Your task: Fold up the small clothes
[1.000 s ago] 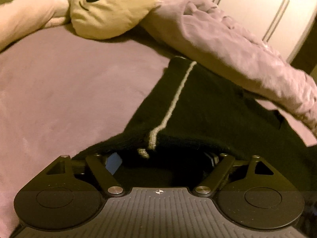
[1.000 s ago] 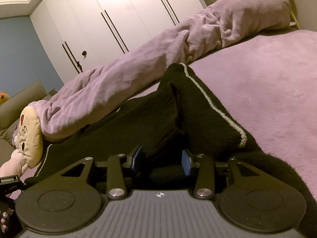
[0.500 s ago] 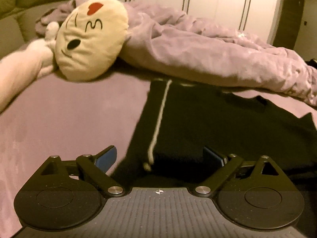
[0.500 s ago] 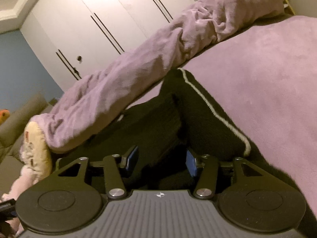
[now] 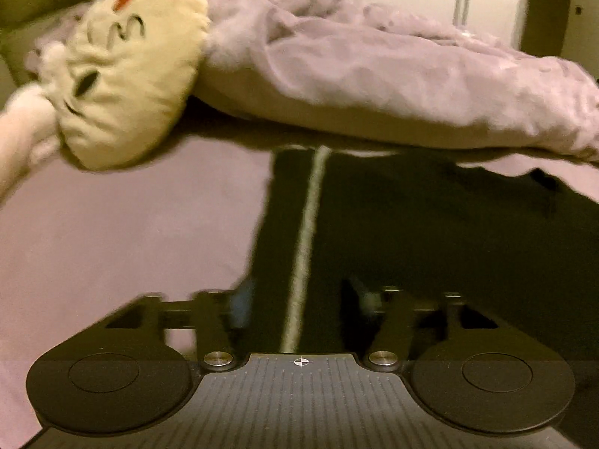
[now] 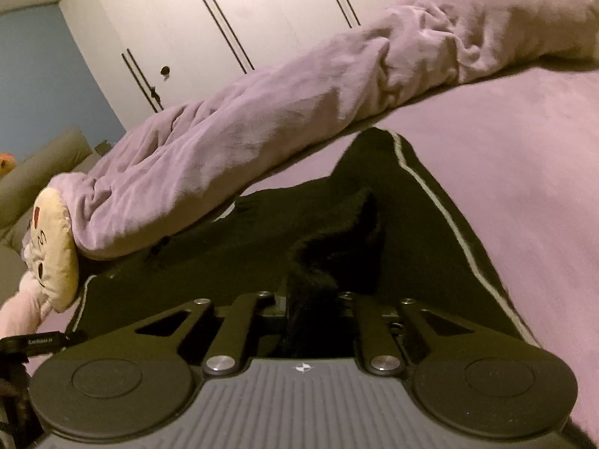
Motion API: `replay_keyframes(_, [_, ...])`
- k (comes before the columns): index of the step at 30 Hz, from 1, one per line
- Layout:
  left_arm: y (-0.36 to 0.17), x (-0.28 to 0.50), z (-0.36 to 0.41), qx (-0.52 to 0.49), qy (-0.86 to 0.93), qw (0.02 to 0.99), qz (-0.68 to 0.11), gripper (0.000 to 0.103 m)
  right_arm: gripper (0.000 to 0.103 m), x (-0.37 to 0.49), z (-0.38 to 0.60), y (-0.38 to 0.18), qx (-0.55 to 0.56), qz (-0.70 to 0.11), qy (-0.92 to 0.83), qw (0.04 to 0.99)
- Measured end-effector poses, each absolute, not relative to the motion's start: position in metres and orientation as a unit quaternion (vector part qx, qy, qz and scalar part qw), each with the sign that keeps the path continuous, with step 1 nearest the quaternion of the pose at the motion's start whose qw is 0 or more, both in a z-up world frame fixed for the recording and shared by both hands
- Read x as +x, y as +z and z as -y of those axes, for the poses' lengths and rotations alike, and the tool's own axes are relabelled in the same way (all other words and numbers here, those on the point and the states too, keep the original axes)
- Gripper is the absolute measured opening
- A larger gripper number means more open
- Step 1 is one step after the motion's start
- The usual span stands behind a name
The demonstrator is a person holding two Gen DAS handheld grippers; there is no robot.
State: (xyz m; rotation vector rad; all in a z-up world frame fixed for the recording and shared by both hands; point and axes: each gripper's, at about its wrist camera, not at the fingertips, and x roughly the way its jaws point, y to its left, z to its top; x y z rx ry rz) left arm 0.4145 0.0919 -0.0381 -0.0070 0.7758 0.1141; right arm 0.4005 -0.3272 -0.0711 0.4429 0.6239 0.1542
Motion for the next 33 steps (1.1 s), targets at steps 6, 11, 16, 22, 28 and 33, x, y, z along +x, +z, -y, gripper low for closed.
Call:
replay_keyframes(6, [-0.035, 0.420, -0.093, 0.009, 0.074, 0.931, -0.356, 0.018, 0.009, 0.416, 0.313, -0.037, 0.173, -0.255, 0.091, 0.947])
replay_keyframes(11, [-0.036, 0.422, -0.095, 0.010, 0.088, 0.932, -0.352, 0.018, 0.009, 0.418, 0.322, -0.013, 0.180, -0.182, 0.104, 0.961])
replay_keyframes(16, [-0.038, 0.422, -0.098, -0.003, 0.092, 0.930, -0.355, 0.039, 0.017, 0.436, 0.335, -0.061, 0.162, -0.305, 0.055, 0.937])
replay_keyframes(22, [-0.041, 0.429, -0.098, -0.010, 0.030, 0.929, -0.368, 0.083, 0.028, 0.427, 0.364, -0.071, 0.240, -0.292, 0.049, 0.925])
replay_keyframes(28, [-0.047, 0.436, -0.083, 0.018, 0.050, 0.935, -0.350, 0.033, 0.009, 0.445, 0.335, -0.066, 0.151, -0.314, 0.054, 0.936])
replay_keyframes(33, [-0.048, 0.432, -0.086, 0.049, 0.073, 0.934, -0.346, 0.058, 0.011, 0.443, 0.332, -0.068, 0.118, -0.298, 0.011, 0.947])
